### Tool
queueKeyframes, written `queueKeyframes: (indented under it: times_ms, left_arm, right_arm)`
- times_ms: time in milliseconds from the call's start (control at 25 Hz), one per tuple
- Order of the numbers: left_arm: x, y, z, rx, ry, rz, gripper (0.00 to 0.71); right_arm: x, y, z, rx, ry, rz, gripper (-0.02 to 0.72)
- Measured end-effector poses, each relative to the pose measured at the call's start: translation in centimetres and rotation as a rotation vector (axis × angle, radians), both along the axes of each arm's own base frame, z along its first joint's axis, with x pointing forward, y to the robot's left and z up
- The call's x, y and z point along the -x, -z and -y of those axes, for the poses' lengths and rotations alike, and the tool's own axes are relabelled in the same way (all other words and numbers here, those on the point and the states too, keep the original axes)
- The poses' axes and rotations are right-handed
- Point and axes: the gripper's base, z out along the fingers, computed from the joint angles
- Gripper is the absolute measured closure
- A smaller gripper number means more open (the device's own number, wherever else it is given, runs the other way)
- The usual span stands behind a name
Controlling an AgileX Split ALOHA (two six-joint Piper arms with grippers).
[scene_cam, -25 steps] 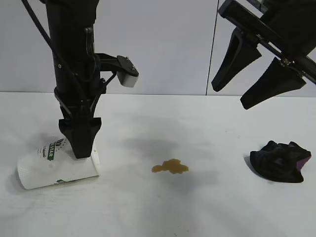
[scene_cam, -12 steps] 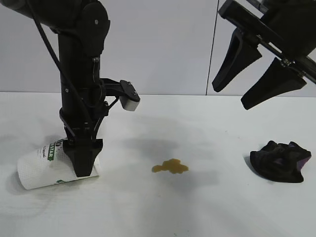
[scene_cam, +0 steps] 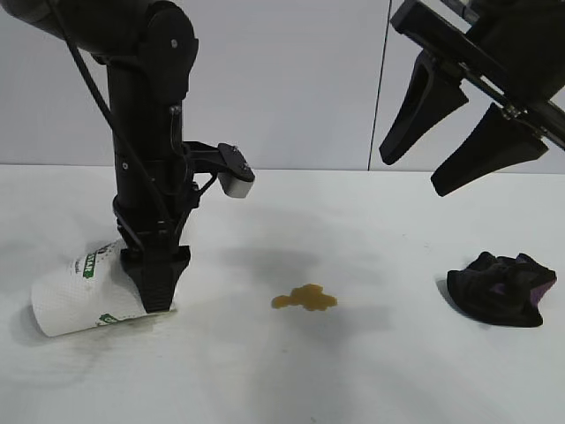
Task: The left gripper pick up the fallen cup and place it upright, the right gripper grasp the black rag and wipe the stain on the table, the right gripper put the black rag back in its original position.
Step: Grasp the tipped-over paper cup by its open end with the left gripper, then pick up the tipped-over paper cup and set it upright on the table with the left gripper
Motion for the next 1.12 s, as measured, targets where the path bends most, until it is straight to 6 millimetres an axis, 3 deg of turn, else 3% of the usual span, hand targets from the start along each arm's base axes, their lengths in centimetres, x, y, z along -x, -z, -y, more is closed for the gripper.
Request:
queueKeyframes:
  times_ms: [640,920,1120]
  left_arm:
    - [0.2,-0.9,-0.1,-0.036,-0.040,-0.050,0.128]
    - [-2.1,-5.2,1.2,0.056,-0.095,0.096,0.128]
    - [-2.6,-10.1,1.6,0.139,-0.105,0.213,0.128]
  right_arm:
    - [-0.1,0.0,0.0,0.000,0.003,0.007,0.333]
    - [-0.1,0.0,0.0,0.001,0.003,0.009,0.333]
    - [-0.1,0.0,0.0,0.003,0.004,0.011,0.333]
